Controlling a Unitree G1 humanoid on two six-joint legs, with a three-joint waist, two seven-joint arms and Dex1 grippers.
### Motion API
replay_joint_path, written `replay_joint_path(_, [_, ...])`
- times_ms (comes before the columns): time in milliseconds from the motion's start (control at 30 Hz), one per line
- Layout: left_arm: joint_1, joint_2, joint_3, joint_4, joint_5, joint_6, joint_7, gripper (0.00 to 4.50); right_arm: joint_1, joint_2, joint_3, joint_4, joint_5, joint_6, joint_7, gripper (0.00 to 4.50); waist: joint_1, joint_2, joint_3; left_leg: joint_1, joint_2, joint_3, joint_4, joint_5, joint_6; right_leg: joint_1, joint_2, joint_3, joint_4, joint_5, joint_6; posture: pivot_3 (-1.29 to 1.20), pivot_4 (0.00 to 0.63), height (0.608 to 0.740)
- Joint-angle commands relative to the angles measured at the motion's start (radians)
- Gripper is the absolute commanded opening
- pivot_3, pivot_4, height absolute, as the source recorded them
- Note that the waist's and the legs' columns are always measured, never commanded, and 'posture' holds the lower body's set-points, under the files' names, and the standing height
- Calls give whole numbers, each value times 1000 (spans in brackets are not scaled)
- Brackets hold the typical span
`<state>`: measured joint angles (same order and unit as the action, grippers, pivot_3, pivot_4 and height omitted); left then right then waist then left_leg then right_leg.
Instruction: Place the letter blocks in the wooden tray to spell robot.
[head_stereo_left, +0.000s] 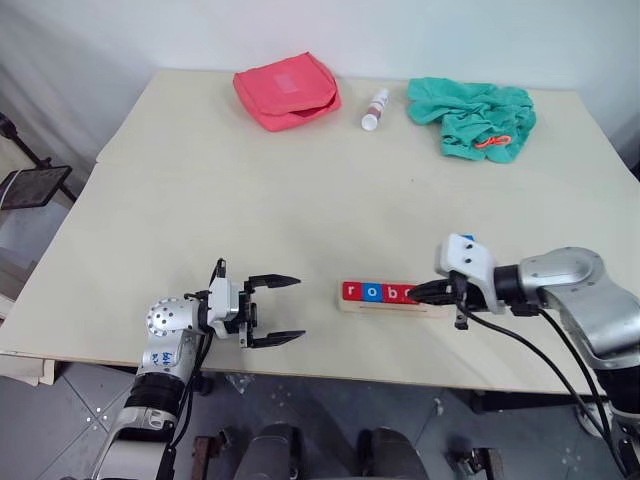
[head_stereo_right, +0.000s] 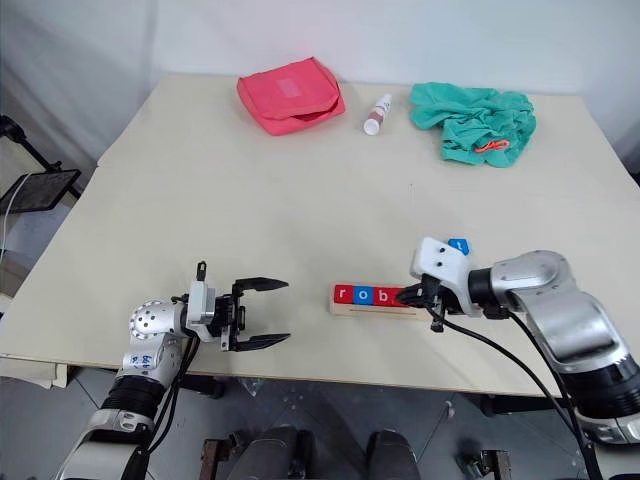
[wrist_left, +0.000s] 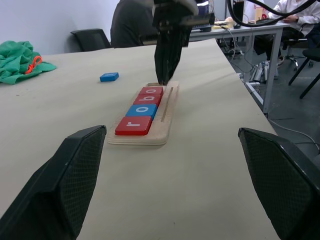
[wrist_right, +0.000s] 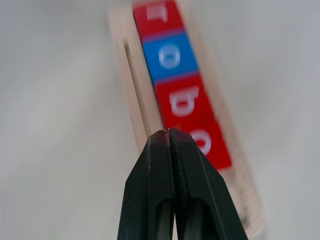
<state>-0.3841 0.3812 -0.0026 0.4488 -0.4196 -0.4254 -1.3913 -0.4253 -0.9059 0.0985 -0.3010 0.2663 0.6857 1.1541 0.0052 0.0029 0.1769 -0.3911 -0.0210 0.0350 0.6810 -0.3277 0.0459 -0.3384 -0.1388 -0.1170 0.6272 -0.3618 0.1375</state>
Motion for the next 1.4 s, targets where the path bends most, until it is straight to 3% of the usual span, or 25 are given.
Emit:
replay_joint_path(33, [-10,5,3,9,-1,-6,-15,4500,111,-8,-204,-76,87,29,-49,590,10,0,0,0,0,-1,0,0,0,0,0,0,0,0,0,0,150,740])
replay_joint_path(233, [-24,7,4,31,-4,-6,-35,4500,239,2,-356,-70,108,12,-135,2566,18,0,0,0,0,1,0,-1,1,0,0,0,-1,0,0,0,150,740])
replay_joint_path(333, [-57,15,7,70,-3,-6,-59,4500,302,81,-491,-31,119,20,-260,3567,19,-1,0,0,0,1,0,-1,1,0,1,0,0,0,0,0,150,740])
replay_joint_path(433, [-76,13,6,90,-2,-8,-71,4500,322,124,-516,-20,121,18,-324,4485,18,-1,0,0,-1,2,0,-1,1,0,0,0,0,0,0,0,150,740])
replay_joint_path(833, [-84,27,16,82,-18,11,-114,4500,234,225,-475,86,111,67,-541,4485,15,-1,0,0,0,2,0,-1,1,-1,1,0,0,0,0,0,150,740])
replay_joint_path(1100, [-58,68,35,36,-31,37,-117,4500,-25,278,-356,481,25,-70,-600,4485,-8,-1,0,0,0,2,-2,0,0,-2,1,0,1,0,0,0,150,740])
replay_joint_path(1400, [9,85,51,-66,-30,68,-74,4500,-174,328,-279,779,-51,-203,-621,4485,-17,-1,0,0,0,2,-2,0,1,-2,1,0,1,0,0,0,150,740])
